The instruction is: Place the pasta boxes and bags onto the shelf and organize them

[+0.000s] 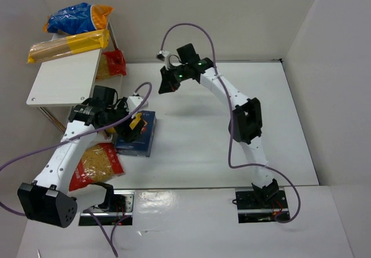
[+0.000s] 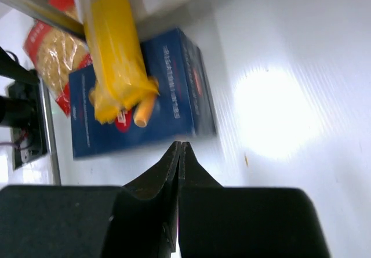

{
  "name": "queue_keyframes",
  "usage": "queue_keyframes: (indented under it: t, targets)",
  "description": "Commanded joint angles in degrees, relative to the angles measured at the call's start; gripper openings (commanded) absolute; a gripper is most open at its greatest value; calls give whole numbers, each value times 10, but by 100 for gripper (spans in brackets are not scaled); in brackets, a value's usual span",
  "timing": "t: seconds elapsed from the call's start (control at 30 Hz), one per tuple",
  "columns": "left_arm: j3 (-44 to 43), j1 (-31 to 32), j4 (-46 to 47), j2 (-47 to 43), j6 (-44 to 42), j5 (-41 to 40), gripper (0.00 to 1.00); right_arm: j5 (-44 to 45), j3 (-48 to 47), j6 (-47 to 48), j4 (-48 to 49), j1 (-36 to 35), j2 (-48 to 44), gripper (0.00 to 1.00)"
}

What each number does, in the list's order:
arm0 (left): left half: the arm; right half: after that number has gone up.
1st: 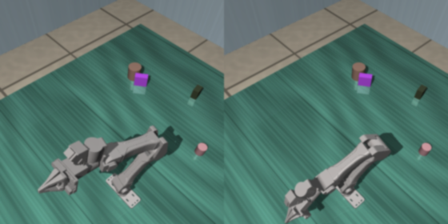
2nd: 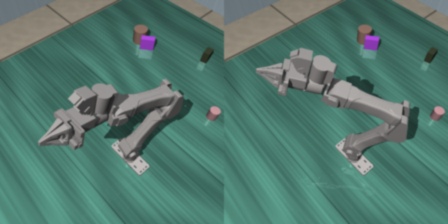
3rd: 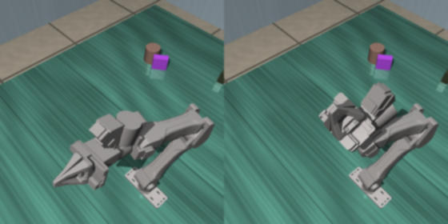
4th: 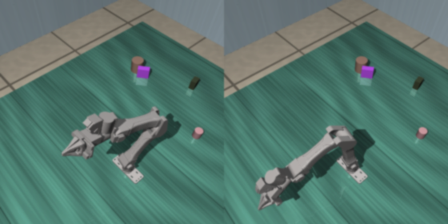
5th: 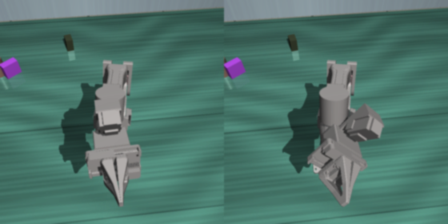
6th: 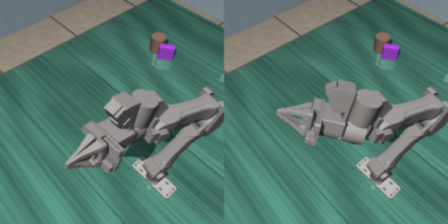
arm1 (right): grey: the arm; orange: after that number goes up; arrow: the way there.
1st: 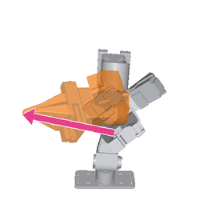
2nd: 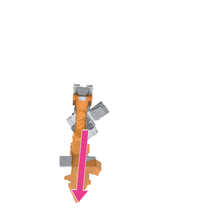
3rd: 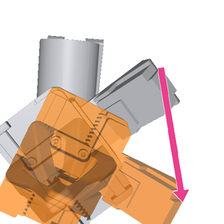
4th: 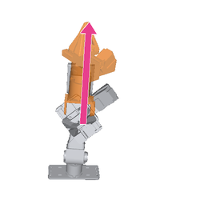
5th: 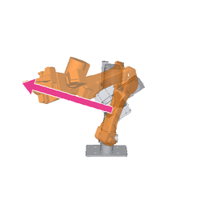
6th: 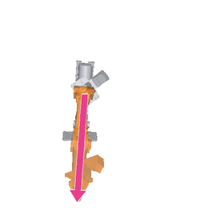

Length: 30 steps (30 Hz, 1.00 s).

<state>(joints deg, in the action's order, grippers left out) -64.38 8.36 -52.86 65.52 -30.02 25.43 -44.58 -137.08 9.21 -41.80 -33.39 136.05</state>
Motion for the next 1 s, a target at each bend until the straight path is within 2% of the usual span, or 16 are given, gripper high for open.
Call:
queue_keyframes:
  t: [0.0, 0.17, 0.37, 0.6, 0.87, 0.97]
  targets:
    - [-14, 45, 19, 13, -8, 23, 100, 30, 141, 26, 19, 28, -129, 0]
    - [-2, 116, 73, 61, 42, -30, 100, 120, 398, 69, 63, 28, -296, 0]
    - [3, 129, 157, 126, 166, -92, 98, 189, 534, 104, 56, 62, -397, 0]
    - [8, 129, 180, 152, 238, -132, 97, 187, 598, 99, 67, 159, -456, 0]
    - [8, 129, 179, 184, 268, -129, 97, 193, 611, 88, 85, 171, -467, 0]
    - [14, 129, 174, 190, 268, -129, 100, 193, 616, 88, 90, 171, -467, 0]
